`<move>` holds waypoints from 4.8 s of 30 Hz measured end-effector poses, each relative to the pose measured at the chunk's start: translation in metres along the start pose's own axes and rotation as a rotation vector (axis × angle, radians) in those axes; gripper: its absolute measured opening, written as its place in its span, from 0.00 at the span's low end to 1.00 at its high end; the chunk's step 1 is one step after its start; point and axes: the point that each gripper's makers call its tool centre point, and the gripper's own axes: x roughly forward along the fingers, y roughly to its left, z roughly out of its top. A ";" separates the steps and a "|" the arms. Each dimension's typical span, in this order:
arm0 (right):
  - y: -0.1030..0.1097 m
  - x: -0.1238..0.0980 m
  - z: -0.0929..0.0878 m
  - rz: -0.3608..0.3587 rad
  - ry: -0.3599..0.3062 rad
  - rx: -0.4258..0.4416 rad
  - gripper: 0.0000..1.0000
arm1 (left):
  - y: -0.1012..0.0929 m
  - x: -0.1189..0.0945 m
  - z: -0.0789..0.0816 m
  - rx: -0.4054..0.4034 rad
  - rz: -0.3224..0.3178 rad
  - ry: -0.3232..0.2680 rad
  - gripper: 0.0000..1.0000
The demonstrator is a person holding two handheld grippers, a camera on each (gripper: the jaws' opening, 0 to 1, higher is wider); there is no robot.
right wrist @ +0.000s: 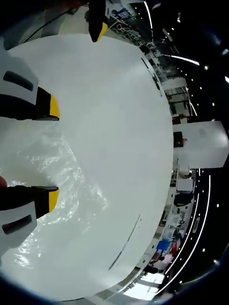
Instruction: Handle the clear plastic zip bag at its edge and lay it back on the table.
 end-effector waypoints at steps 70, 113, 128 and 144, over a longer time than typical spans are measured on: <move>-0.006 -0.010 0.000 0.046 0.059 -0.186 0.00 | 0.000 0.002 -0.005 0.007 -0.001 0.025 0.66; 0.054 -0.065 -0.019 0.155 -0.009 -0.464 0.00 | 0.004 0.022 0.002 -0.073 -0.026 0.035 0.64; 0.076 -0.078 -0.026 0.194 -0.016 -0.537 0.00 | 0.018 0.041 0.013 -0.090 -0.027 0.037 0.63; 0.098 -0.094 -0.032 0.238 -0.010 -0.630 0.00 | 0.020 0.063 0.007 -0.078 -0.049 0.090 0.62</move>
